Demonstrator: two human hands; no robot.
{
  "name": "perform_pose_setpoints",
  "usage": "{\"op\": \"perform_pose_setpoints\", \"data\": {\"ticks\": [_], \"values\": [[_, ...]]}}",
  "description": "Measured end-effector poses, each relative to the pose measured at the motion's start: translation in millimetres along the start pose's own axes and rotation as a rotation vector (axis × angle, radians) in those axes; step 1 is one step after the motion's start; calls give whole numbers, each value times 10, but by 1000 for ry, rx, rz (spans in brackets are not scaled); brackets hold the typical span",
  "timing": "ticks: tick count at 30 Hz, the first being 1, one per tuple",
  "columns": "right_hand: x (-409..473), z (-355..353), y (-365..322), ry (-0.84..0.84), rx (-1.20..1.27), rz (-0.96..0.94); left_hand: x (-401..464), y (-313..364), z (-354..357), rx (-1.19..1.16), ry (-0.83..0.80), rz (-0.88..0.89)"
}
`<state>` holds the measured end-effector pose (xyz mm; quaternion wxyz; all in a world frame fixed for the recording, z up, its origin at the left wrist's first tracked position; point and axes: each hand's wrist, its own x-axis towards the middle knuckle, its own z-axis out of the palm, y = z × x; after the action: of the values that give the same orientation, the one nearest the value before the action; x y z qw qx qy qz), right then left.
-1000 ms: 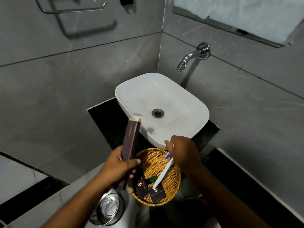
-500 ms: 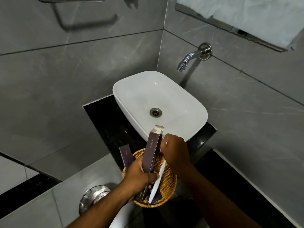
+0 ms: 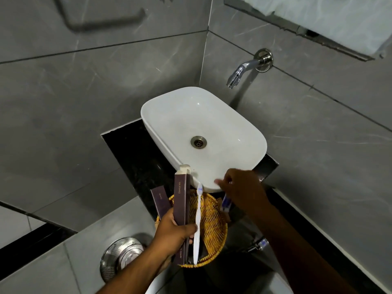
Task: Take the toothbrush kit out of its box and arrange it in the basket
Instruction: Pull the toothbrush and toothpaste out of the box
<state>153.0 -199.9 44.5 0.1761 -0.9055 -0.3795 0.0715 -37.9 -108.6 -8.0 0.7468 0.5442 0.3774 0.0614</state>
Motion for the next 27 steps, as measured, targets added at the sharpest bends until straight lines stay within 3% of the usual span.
{"op": "perform_pose_setpoints", "data": {"ticks": [3,5,13,27], "values": [[-172,291,-38,-382,135,-57,67,-50,2,-57,62,-19],[-249,452,-94,-476,223,-63,101,-83,15,-78,92,-24],[-188,578,-126,-605,364,31,136,-101,54,-82,96,2],[-29,915,-251,-710,-66,83,156,-37,-456,-156,219,55]]}}
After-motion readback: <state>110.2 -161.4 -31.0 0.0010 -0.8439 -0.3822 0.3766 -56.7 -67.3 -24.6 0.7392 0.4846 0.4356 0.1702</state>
